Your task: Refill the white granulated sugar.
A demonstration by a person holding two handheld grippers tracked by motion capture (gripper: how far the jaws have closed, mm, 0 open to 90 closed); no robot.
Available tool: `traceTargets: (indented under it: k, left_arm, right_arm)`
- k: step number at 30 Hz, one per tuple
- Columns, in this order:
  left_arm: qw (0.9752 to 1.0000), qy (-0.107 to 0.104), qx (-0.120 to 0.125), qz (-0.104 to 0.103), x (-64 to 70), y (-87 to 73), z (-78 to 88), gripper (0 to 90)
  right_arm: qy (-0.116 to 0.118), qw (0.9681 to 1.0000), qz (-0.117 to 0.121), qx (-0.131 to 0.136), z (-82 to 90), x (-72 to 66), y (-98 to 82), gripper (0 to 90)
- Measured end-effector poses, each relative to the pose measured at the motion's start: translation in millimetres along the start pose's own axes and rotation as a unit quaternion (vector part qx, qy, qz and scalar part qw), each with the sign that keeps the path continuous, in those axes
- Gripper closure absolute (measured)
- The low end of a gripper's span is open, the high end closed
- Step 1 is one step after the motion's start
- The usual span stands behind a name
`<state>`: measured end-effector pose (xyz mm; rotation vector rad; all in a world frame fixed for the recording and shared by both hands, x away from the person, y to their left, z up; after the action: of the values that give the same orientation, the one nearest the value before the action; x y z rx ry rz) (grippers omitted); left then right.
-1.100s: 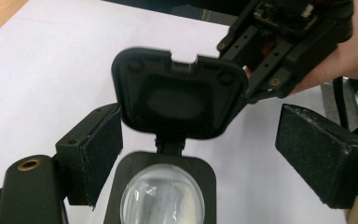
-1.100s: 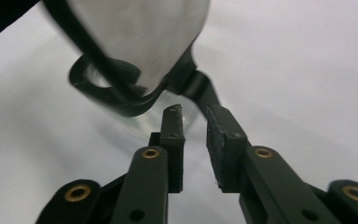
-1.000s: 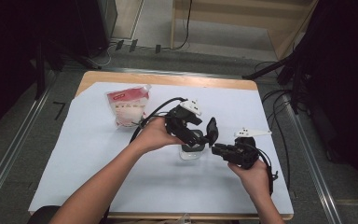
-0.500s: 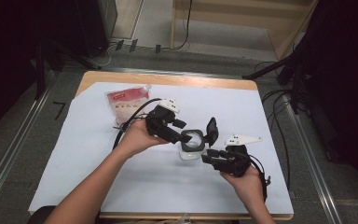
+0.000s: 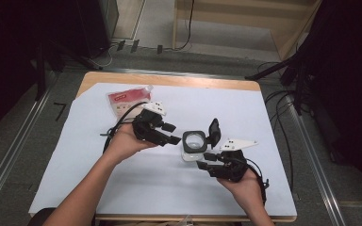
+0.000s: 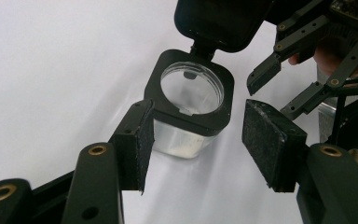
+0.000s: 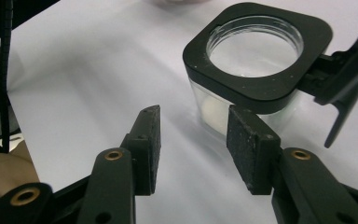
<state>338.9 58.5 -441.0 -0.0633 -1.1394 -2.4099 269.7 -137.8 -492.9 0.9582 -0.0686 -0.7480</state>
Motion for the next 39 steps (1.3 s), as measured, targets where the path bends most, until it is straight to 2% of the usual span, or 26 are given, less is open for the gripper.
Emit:
traceTargets:
  k: [3,4,6,12,15,17,21,25,29,36,39]
  left_arm:
    - [1.0,0.004,0.0,-0.001,-1.0,-1.9,3.7,44.3]
    - [1.0,0.008,-0.005,0.0,-2.4,-4.7,9.8,44.1]
    - [0.9999,0.005,-0.008,0.013,-3.7,-6.0,15.8,43.6]
    - [0.9998,0.012,0.001,0.018,-7.8,-7.9,34.0,43.0]
    - [0.9995,0.02,0.001,0.022,-14.9,-13.8,47.6,42.6]
    - [0.9993,0.024,0.002,0.027,-17.1,-15.5,50.3,42.5]
    - [0.9983,0.036,0.007,0.045,-28.2,-25.2,63.3,42.7]
    - [0.9976,0.049,-0.005,0.05,-32.9,-35.1,68.1,42.7]
    - [0.9967,0.058,-0.003,0.056,-36.4,-41.8,77.2,42.6]
    - [0.9938,0.076,0.002,0.082,-46.3,-54.5,94.6,43.1]
    - [0.9931,0.083,0.0,0.083,-48.7,-57.6,98.8,43.1]
  right_arm:
    - [0.002,1.0,0.001,-0.002,-1.7,-2.0,0.2,54.2]
    - [0.003,1.0,0.001,-0.003,-2.4,-3.2,0.6,53.2]
    - [0.006,1.0,0.004,-0.003,-3.5,-3.8,0.9,51.9]
    - [0.008,0.9999,0.011,-0.009,-6.4,-5.8,1.0,50.3]
    - [0.012,0.9998,0.014,-0.009,-7.0,-7.7,2.1,49.7]
    - [0.011,0.9998,0.012,-0.01,-7.4,-8.2,2.1,49.3]
    - [0.015,0.9997,0.016,-0.011,-9.3,-9.0,2.3,49.4]
    - [0.018,0.9996,0.019,-0.013,-11.0,-10.8,2.7,49.5]
    - [0.021,0.9994,0.024,-0.013,-13.3,-14.0,4.1,49.2]
    - [0.029,0.9989,0.032,-0.02,-19.2,-21.0,6.0,48.6]
    - [0.033,0.9986,0.036,-0.021,-21.3,-23.3,7.1,48.7]
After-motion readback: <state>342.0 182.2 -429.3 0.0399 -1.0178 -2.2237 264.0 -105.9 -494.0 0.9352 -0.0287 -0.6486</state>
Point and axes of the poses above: each handheld gripper's, and its own axes: z roughly backward along the jaws, y roughly out of its top, x roughly to its right, the point moved 6 cm from there along -z, roughly forward along the jaws, and after that the axes turned 1 degree about z, right-handed, at the moved point
